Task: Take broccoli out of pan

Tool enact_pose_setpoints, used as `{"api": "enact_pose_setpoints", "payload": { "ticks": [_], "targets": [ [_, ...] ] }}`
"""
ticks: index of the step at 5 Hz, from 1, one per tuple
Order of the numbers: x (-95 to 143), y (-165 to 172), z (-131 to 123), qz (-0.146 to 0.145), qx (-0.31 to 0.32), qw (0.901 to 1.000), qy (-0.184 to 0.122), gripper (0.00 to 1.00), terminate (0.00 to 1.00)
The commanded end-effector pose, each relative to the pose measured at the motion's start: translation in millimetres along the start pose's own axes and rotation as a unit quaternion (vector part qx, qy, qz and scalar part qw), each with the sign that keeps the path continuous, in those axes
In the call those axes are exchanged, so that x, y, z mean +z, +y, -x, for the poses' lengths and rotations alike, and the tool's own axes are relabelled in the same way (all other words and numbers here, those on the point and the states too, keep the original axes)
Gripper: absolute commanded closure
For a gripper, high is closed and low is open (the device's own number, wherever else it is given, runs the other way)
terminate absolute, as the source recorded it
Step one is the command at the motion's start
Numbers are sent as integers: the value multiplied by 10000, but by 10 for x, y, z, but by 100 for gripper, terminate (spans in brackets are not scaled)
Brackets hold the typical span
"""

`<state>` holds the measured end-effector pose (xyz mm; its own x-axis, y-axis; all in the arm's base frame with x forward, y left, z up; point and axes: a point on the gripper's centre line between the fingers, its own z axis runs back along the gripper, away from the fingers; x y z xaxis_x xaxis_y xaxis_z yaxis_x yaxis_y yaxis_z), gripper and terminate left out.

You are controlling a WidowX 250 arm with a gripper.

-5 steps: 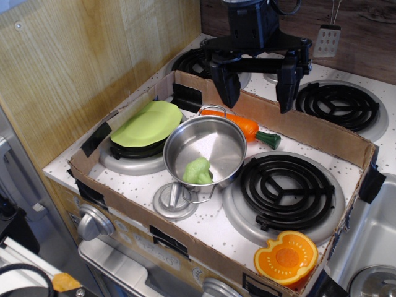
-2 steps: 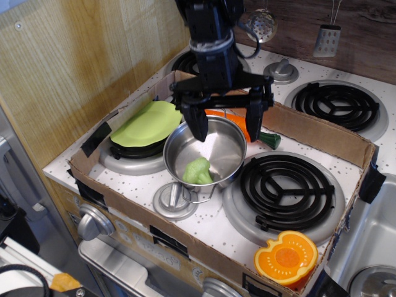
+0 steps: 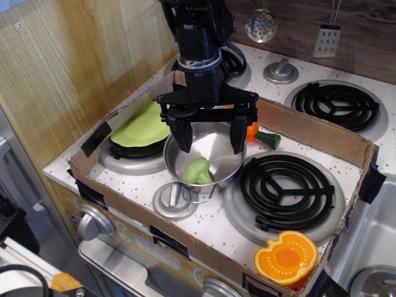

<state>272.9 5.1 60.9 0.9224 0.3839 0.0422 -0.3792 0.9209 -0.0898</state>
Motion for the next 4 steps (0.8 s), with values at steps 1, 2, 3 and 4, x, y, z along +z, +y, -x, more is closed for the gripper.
{"api": "enact_pose_setpoints", "payload": {
  "ticks": [1,2,3,4],
  "targets": [
    [39,103,-188,-104,-202,9994,-260,0,0],
    [-57,122,-210,-39,-220,9990,-383,0,0],
    [-131,168,-234,-45,-236,9991,-346,0,0],
    [-275,180,-148,-39,-69,9995,-309,0,0]
  ]
}}
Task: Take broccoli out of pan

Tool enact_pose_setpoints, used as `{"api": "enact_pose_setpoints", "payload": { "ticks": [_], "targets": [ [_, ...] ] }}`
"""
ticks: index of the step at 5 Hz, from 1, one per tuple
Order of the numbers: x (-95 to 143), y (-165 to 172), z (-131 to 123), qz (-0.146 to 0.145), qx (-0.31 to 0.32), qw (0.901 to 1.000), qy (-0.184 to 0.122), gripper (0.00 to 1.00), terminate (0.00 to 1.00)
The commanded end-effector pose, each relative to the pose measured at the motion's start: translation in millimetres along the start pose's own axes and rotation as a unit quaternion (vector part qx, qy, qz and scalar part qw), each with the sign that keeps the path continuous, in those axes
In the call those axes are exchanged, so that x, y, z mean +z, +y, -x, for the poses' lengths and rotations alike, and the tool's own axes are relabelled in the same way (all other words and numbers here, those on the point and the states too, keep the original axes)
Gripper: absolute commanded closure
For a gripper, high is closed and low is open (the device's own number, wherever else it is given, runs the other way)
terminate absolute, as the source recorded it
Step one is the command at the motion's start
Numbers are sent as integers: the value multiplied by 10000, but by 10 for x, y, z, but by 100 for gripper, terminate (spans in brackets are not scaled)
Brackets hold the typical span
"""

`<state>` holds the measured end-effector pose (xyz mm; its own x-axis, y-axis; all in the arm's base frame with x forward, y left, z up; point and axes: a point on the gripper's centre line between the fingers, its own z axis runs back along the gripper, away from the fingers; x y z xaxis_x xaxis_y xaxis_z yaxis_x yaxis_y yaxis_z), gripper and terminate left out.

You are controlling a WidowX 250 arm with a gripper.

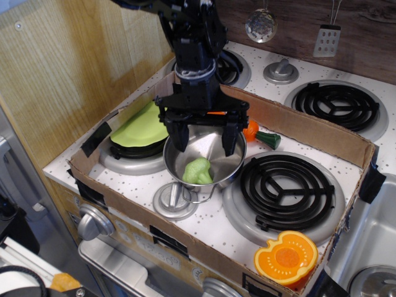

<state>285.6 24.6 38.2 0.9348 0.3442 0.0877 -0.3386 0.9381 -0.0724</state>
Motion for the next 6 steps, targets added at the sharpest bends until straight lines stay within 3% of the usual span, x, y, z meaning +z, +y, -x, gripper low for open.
{"api": "enact_pose_setpoints", "payload": {
  "ticks": [1,2,5,6],
  "targets": [
    [-133,25,82,60,191,9998,-93,0,0],
    [-123,6,13,83,97,9999,57,100,0],
    [91,-75,-103,-279,-132,9993,218,100,0],
    [392,-140,-204,-512,-61,9983,279,100,0]
  ]
}}
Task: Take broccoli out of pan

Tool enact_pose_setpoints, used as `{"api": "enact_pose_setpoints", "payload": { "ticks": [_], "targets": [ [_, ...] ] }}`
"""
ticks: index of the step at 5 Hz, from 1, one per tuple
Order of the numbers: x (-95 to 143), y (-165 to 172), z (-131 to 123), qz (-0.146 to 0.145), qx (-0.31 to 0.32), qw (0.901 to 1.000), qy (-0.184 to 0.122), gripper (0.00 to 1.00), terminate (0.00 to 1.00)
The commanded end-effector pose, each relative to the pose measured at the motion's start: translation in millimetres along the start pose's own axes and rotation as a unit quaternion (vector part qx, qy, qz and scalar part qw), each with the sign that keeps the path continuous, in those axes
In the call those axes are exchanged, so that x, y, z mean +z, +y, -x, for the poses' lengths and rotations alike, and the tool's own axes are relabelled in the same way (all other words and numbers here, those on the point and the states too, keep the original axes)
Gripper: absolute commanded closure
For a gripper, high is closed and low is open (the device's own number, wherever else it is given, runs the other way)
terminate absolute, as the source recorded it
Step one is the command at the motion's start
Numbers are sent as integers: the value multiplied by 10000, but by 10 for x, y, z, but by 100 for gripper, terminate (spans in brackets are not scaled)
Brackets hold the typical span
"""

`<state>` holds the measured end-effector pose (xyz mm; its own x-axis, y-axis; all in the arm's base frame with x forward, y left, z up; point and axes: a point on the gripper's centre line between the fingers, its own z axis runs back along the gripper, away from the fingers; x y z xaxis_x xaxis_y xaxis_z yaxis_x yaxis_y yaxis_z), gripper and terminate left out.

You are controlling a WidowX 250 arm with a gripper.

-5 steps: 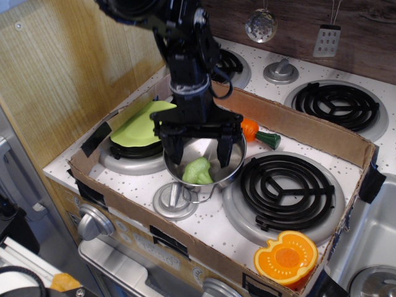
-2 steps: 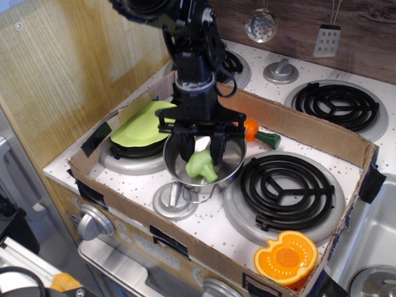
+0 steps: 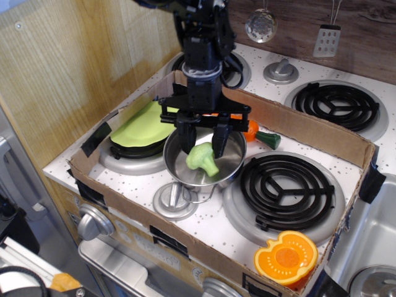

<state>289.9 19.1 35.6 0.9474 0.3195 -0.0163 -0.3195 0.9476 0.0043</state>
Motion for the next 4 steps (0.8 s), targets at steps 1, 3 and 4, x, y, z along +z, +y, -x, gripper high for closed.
{"api": "enact_pose_setpoints", "payload": {
  "ticks": [1,3,4],
  "targets": [
    [466,-126,5,-327,92,9991,-238,100,0],
    [484,-532,104,-84,340,9986,-391,100,0],
    [414,-732,74,196,292,9983,-465,100,0]
  ]
}}
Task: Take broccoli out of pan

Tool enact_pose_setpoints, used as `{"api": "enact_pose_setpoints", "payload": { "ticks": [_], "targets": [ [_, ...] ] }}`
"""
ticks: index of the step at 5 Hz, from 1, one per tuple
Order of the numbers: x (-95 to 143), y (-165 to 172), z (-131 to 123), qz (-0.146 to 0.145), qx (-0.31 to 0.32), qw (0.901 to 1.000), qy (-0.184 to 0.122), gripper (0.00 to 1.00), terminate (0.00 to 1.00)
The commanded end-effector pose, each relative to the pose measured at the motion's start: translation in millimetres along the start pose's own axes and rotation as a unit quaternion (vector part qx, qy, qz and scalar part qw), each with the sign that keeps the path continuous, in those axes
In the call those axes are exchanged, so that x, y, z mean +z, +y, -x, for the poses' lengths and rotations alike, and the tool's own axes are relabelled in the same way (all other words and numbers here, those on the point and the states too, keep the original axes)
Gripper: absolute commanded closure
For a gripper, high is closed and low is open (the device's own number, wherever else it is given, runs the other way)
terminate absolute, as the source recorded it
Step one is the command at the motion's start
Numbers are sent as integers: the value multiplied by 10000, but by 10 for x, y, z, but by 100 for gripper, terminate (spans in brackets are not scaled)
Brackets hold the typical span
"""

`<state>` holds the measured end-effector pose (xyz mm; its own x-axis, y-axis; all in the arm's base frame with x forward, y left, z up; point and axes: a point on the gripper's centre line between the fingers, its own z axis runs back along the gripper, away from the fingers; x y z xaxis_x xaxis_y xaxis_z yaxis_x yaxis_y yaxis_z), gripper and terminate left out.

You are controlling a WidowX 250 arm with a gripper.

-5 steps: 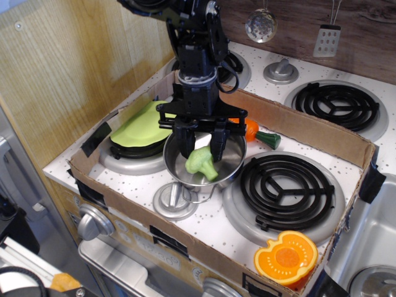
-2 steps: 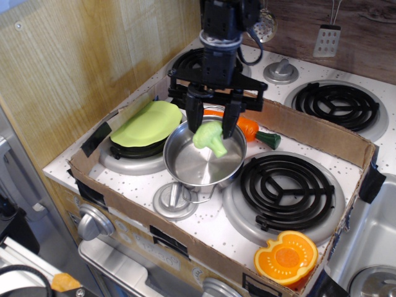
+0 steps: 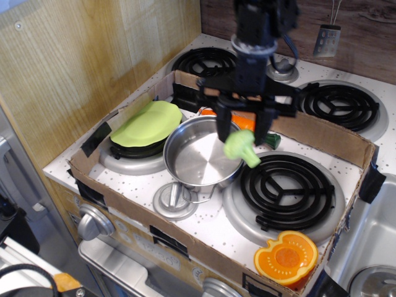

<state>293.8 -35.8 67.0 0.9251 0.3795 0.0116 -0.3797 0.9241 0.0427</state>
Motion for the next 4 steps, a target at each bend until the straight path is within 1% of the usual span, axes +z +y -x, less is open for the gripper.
{"api": "enact_pose_setpoints", "payload": {
  "ticks": [1,2,3,4],
  "targets": [
    [-136,-382,-70,776,48,9946,-682,100,0],
    [-282,-523,-54,947,302,9904,-965,100,0],
    [-244,-502,-52,865,227,9908,-1016,0,0],
    [-89,-488,-77,598,323,9914,-1121,0,0]
  ]
}}
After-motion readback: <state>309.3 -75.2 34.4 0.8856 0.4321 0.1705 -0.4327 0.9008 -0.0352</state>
